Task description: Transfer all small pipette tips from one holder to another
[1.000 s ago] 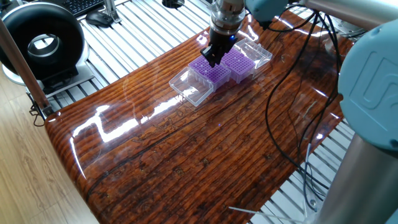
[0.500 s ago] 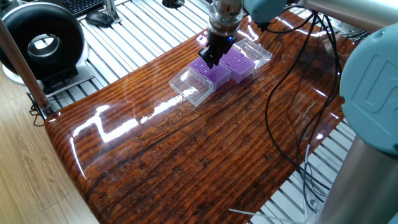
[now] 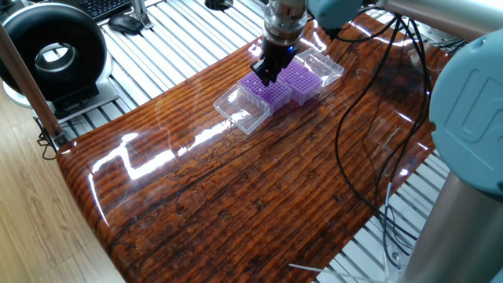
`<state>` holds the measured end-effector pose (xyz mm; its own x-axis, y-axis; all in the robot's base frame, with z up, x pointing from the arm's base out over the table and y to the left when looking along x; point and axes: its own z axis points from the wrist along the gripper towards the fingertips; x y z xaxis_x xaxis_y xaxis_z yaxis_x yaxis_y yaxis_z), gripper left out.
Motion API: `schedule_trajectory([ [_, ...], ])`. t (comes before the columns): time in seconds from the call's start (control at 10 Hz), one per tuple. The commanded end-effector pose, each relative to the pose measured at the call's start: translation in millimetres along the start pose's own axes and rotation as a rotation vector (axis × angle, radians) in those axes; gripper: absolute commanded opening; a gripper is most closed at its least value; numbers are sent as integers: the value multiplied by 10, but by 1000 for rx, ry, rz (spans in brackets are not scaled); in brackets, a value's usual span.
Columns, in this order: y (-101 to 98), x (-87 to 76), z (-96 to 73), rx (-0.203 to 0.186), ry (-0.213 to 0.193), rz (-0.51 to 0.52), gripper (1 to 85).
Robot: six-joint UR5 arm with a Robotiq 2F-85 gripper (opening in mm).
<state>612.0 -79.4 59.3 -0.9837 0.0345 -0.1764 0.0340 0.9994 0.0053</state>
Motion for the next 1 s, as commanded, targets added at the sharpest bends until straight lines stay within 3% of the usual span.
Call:
schedule_trajectory([
  [0.0, 68, -15, -2, -28, -4, -6, 267],
  [0.3, 110, -21, -3, -43, -7, -15, 267],
  [0.9, 88, -43, 86, -35, -13, -18, 260],
])
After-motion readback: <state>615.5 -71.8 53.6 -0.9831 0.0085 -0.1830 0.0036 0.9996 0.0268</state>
